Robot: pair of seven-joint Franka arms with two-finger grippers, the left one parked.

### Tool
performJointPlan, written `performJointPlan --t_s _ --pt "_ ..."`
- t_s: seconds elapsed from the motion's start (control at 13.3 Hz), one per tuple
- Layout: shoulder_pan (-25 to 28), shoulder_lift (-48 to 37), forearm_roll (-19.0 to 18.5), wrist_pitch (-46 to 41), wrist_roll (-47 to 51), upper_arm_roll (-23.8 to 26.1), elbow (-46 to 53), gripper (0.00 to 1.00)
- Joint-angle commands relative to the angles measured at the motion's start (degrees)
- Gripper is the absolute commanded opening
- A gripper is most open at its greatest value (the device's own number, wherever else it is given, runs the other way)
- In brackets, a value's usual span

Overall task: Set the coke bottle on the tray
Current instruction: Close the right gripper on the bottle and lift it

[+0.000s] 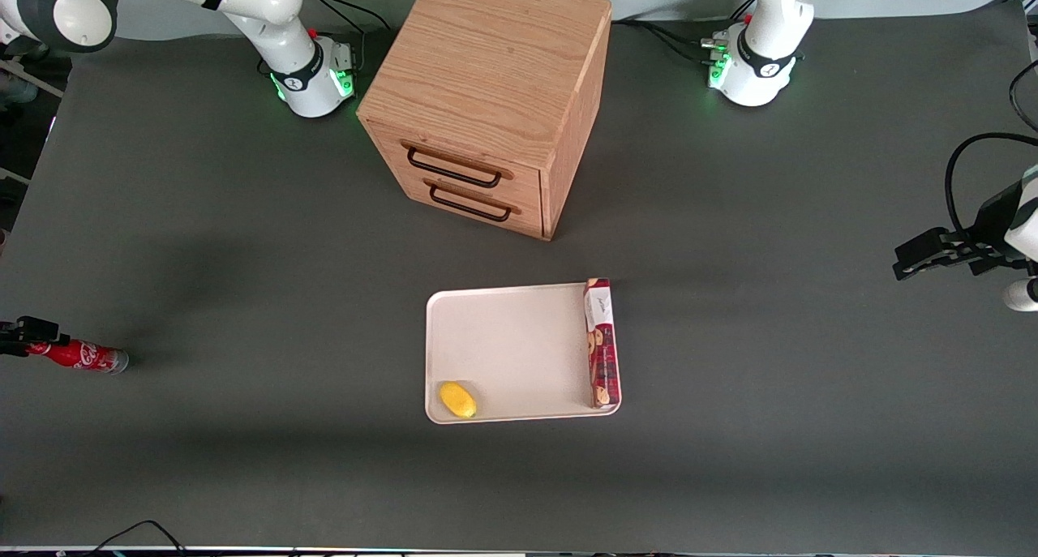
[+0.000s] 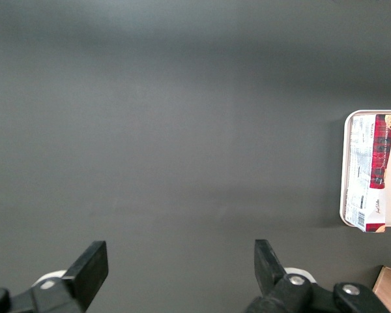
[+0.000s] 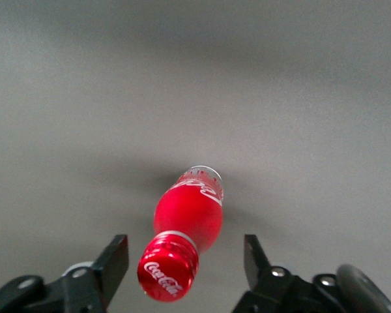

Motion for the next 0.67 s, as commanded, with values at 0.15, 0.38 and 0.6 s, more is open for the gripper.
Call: performJointPlan --t_s 0.15,0.38,0.6 --pt "0.39 1.21 0.15 -0.26 0.55 -0.43 2.17 0.44" --pt "0.39 1.12 0.15 -0.35 0.11 -0.43 2.17 0.13" --pt "0.39 1.03 -0.46 -0.88 0.02 -0.43 2.17 0.00"
